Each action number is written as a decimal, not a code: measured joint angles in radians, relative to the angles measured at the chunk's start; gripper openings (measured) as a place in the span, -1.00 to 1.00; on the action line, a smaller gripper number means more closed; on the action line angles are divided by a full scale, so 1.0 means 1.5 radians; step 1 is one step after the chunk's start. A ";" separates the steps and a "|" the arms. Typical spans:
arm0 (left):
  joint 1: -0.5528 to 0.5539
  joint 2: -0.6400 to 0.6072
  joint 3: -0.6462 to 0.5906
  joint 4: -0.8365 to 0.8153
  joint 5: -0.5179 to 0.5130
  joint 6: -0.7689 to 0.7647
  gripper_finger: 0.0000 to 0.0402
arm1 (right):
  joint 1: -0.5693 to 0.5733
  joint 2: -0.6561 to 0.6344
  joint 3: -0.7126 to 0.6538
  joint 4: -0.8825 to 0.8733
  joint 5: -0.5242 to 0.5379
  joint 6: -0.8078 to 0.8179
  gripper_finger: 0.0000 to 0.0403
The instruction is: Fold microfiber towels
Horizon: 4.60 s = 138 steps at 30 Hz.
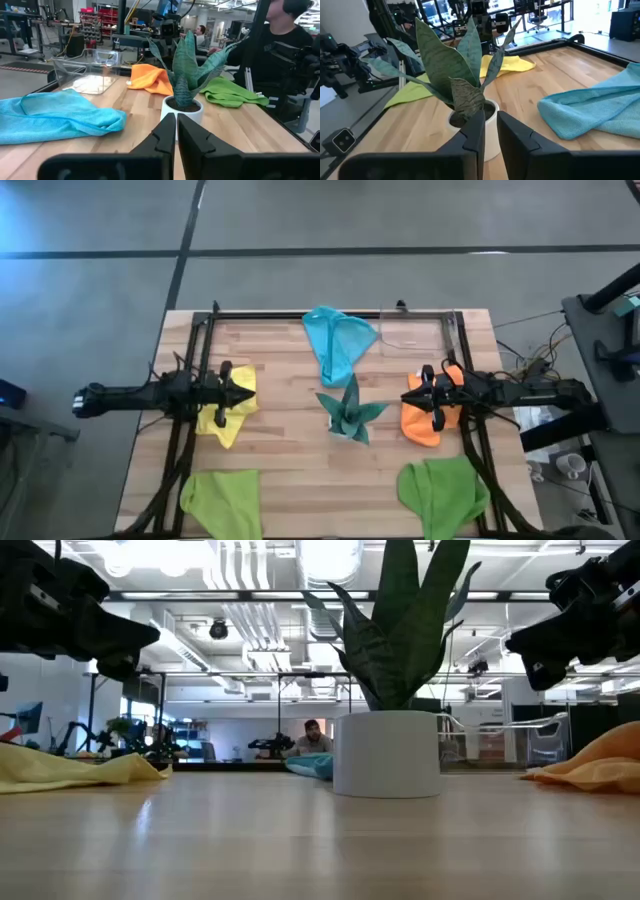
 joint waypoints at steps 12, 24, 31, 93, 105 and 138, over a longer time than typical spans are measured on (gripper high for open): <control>0.000 0.000 0.000 0.000 0.000 0.000 -0.98 | 0.000 0.000 0.000 0.000 0.000 0.000 -0.76; 0.000 0.000 0.000 0.000 0.000 0.000 -0.98 | 0.000 0.000 0.000 0.000 0.000 0.000 -0.76; 0.000 0.000 0.000 0.000 0.000 0.000 -0.98 | 0.000 0.000 0.000 0.000 0.000 0.000 -0.76; 0.000 0.000 0.000 0.044 0.000 -0.004 -0.98 | 0.000 0.014 0.000 0.004 0.030 0.061 -0.76; 0.000 0.008 0.000 0.208 -0.074 0.036 -0.98 | 0.000 0.335 0.258 0.150 0.196 -0.085 -0.76; 0.001 0.498 0.106 0.345 -0.245 0.049 -0.39 | -0.151 1.355 1.372 -0.573 0.153 -0.101 -0.09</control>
